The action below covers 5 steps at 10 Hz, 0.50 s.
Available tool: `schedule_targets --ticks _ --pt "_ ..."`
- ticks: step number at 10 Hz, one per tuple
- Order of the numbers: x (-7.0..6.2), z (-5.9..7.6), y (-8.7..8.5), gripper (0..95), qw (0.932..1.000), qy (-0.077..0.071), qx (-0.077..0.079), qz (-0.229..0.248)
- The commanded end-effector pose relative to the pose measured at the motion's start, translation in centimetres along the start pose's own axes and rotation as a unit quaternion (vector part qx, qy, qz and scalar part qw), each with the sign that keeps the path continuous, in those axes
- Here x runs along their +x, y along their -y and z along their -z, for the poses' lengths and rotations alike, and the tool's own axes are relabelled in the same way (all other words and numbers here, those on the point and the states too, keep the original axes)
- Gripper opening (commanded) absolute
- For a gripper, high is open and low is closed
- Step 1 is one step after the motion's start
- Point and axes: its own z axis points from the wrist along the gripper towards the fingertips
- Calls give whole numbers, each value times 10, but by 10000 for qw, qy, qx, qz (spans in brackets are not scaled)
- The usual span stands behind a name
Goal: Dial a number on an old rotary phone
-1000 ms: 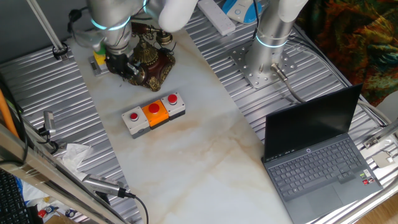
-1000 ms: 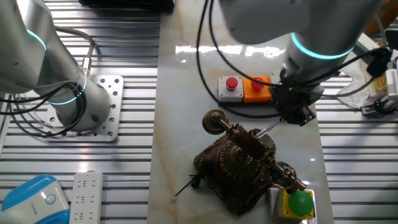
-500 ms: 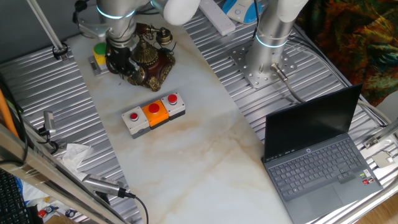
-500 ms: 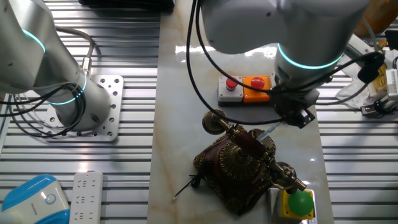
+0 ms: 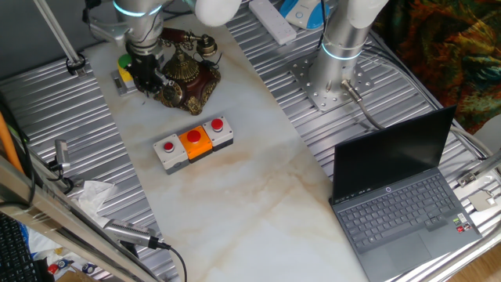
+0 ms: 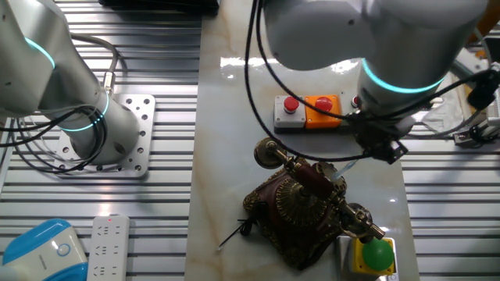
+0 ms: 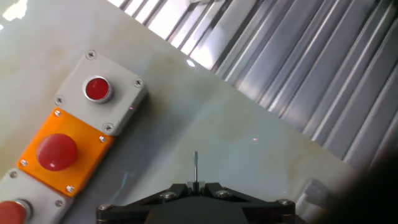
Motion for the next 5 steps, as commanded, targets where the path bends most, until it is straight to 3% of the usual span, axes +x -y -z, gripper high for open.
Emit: schedule_targets --ticks 1,5 --pt "-3 1 2 0 10000 91 12 -15" --pt "-9 4 5 0 9990 426 11 -148"
